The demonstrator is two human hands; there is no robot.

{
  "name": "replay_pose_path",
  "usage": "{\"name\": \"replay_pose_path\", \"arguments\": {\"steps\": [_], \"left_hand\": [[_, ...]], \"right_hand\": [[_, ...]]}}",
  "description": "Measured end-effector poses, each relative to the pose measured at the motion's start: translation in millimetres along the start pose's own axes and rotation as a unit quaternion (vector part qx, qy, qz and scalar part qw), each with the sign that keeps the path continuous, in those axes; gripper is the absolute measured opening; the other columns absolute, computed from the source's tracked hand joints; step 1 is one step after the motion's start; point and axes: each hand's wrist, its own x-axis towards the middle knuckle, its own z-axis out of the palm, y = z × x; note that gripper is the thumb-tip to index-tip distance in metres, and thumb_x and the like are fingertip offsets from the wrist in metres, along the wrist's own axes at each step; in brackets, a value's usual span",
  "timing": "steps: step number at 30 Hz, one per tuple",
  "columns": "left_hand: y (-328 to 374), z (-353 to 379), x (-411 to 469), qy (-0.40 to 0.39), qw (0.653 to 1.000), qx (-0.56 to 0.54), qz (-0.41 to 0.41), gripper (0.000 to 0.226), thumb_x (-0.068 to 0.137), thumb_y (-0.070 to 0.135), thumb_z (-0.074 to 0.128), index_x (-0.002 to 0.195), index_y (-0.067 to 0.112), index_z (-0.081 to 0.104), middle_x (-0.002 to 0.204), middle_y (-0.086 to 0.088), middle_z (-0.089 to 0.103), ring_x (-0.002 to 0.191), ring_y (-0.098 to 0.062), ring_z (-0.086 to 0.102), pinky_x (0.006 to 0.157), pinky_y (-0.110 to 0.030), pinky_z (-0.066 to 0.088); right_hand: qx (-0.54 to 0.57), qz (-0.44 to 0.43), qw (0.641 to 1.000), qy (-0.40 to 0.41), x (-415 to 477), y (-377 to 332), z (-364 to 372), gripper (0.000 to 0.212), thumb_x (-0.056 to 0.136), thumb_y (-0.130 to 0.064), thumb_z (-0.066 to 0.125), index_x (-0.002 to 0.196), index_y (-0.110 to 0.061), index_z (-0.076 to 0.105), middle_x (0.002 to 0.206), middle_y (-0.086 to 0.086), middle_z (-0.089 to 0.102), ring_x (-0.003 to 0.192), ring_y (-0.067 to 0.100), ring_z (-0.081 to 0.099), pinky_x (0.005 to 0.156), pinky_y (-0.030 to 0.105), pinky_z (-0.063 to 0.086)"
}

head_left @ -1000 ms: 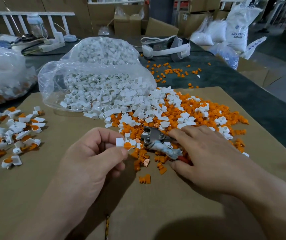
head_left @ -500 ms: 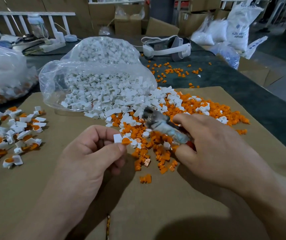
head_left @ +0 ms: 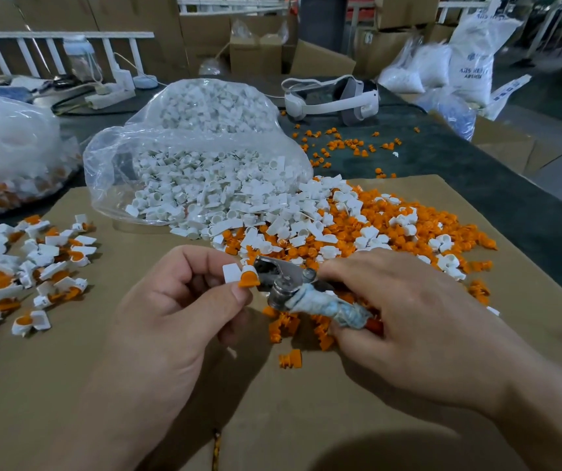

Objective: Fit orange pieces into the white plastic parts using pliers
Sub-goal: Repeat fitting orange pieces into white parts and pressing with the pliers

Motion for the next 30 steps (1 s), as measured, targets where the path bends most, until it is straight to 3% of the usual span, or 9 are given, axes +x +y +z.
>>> {"name": "replay_pose_path", "arguments": {"steps": [2,3,5,8,13,18,25,30], "left_hand": [[-3.7,-1.8,0.2,0.000,0.999,0.034,0.013,0.028,0.057,0.012,0.087,0.077,0.027,0.074,0.062,-0.006,0.064,0.049,-0.010,0.058,0.041,-0.017,0.046],[-5.2,-3.0,0.2,0.000,0.999,0.045,0.018,0.022,0.064,0.013,0.080,0.079,0.028,0.074,0.063,-0.005,0.064,0.051,-0.011,0.059,0.043,-0.018,0.048],[-6.1,-5.4,0.2,-0.001,0.998,0.055,0.024,0.016,0.068,0.021,0.075,0.080,0.030,0.073,0.065,-0.004,0.065,0.054,-0.012,0.060,0.046,-0.019,0.050],[-6.1,-6.5,-0.6,-0.004,0.997,0.067,0.027,0.025,0.061,0.039,0.076,0.084,0.030,0.073,0.067,-0.003,0.066,0.055,-0.012,0.061,0.048,-0.022,0.051],[-12.1,-7.0,-0.9,-0.007,0.991,0.123,0.043,0.029,0.066,0.047,0.070,0.090,0.031,0.071,0.070,-0.003,0.066,0.062,-0.030,0.058,0.057,-0.047,0.051],[-12.1,-8.3,1.0,-0.029,0.998,0.047,0.028,0.024,0.064,0.038,0.074,0.085,0.026,0.073,0.065,-0.006,0.065,0.053,-0.013,0.058,0.045,-0.021,0.049],[-7.9,-10.9,0.9,-0.057,0.997,0.049,0.024,0.024,0.064,0.040,0.074,0.084,0.027,0.074,0.067,-0.007,0.065,0.057,-0.014,0.060,0.049,-0.021,0.051],[-9.8,-8.6,0.0,-0.056,0.996,0.060,0.029,0.026,0.064,0.041,0.074,0.085,0.026,0.074,0.067,-0.010,0.065,0.055,-0.017,0.060,0.049,-0.020,0.050]], "right_hand": [[0.003,-0.003,1.000,-0.002,0.6,0.3,0.1,0.048,0.080,-0.053,0.033,0.121,-0.037,0.052,0.104,-0.019,0.058,0.095,0.009,0.052,0.084,0.033,0.044],[0.003,-0.004,1.000,-0.002,0.7,0.5,0.1,0.050,0.080,-0.053,0.033,0.123,-0.037,0.052,0.106,-0.018,0.058,0.096,0.008,0.052,0.085,0.034,0.044],[0.003,-0.005,1.000,-0.005,0.8,0.9,0.4,0.051,0.080,-0.054,0.033,0.125,-0.037,0.051,0.108,-0.018,0.058,0.098,0.008,0.052,0.086,0.034,0.044],[0.008,-0.010,1.000,-0.005,0.4,0.5,0.9,0.048,0.081,-0.052,0.035,0.123,-0.036,0.051,0.105,-0.018,0.058,0.096,0.009,0.053,0.085,0.035,0.045],[0.008,-0.021,1.000,0.000,-0.4,0.0,2.6,0.050,0.080,-0.050,0.040,0.125,-0.033,0.053,0.108,-0.018,0.059,0.099,0.007,0.053,0.087,0.037,0.045],[0.017,-0.023,1.000,0.008,0.1,-1.1,2.2,0.048,0.081,-0.053,0.037,0.120,-0.033,0.056,0.101,-0.017,0.060,0.093,0.008,0.054,0.082,0.035,0.047],[-0.013,-0.015,1.000,0.001,1.1,-1.5,3.5,0.048,0.083,-0.053,0.036,0.120,-0.032,0.058,0.100,-0.018,0.060,0.089,0.006,0.053,0.078,0.031,0.046],[-0.047,-0.001,0.999,-0.007,2.6,-2.4,4.8,0.046,0.081,-0.059,0.026,0.095,-0.034,0.062,0.078,-0.017,0.057,0.074,0.007,0.050,0.069,0.028,0.043]]}}
